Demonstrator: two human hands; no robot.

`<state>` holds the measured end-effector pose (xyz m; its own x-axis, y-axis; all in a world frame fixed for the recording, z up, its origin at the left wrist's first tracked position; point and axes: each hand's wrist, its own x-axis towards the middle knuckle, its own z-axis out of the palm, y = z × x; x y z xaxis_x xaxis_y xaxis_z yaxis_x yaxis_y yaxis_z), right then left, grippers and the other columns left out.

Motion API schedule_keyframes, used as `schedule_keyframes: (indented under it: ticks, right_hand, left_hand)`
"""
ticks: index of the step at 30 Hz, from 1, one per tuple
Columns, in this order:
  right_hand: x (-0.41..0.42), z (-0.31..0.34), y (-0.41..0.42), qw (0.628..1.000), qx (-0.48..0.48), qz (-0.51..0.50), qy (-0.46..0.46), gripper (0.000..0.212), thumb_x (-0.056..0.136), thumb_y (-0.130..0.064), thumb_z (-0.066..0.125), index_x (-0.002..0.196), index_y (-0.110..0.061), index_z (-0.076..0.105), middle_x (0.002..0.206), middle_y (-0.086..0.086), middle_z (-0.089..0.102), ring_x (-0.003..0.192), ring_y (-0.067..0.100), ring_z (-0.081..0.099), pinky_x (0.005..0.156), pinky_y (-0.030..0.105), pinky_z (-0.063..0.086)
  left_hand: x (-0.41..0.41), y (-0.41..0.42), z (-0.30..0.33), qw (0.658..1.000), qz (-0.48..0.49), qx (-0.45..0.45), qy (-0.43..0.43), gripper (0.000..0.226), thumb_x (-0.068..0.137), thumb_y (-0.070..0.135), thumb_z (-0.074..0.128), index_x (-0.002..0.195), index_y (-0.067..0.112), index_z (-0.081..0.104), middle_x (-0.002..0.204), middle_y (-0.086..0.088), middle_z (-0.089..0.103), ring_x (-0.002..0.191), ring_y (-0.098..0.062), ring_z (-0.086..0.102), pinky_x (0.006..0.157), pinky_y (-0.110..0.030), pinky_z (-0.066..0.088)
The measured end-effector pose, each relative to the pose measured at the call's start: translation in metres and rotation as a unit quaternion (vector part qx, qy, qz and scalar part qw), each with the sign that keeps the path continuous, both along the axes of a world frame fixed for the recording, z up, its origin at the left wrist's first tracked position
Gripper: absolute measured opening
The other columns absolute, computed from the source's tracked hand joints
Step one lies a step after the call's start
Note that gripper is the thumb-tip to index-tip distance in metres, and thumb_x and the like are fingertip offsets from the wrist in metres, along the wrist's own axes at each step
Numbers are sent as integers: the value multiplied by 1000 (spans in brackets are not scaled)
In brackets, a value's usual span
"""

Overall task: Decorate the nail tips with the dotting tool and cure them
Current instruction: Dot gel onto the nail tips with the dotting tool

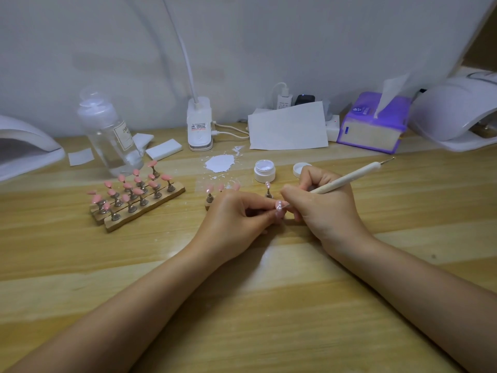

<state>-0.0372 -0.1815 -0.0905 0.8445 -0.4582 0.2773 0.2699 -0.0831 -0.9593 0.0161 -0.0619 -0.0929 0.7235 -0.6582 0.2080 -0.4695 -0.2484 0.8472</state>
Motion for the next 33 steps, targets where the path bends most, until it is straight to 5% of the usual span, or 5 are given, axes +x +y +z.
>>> schedule_keyframes:
  ticks: [6, 12, 16, 29, 33]
  right_hand:
    - [-1, 2, 1, 1000, 5, 16, -3, 39, 72, 16, 51, 49, -9, 32, 29, -6, 44, 30, -1, 45, 36, 8, 32]
    - [0, 0, 1, 1000, 14, 18, -8, 39, 71, 14, 52, 49, -10, 33, 30, -7, 45, 33, 3, 49, 37, 9, 33]
    - [0, -1, 0, 1000, 12, 9, -11, 39, 70, 12, 53, 48, -12, 33, 31, -7, 45, 34, 4, 50, 38, 10, 34]
    - [0, -2, 0, 1000, 22, 5, -14, 38, 70, 13, 54, 48, -11, 33, 31, -7, 45, 34, 4, 50, 38, 10, 34]
    - [4, -3, -2, 997, 67, -40, -20, 41, 73, 7, 57, 47, -15, 33, 32, -6, 36, 31, 5, 41, 46, 20, 48]
  left_hand:
    - [0, 1, 0, 1000, -2, -6, -3, 29, 80, 16, 68, 72, 44, 67, 65, 16, 69, 54, 2, 56, 96, -26, 36]
    - [0, 0, 2, 999, 11, 14, -51, 31, 80, 19, 68, 68, 47, 63, 64, 27, 66, 49, 3, 56, 100, 1, 0]
    - [0, 0, 1, 1000, 7, 7, -30, 26, 79, 20, 68, 69, 43, 69, 68, 21, 69, 53, 0, 58, 111, -25, 16]
    - [2, 0, -1, 999, 6, 3, -51, 29, 79, 20, 69, 70, 47, 64, 63, 24, 67, 50, 6, 56, 105, -9, 11]
    - [1, 1, -1, 999, -1, -6, -35, 23, 80, 21, 68, 75, 44, 68, 72, 1, 72, 56, -3, 54, 107, -42, 30]
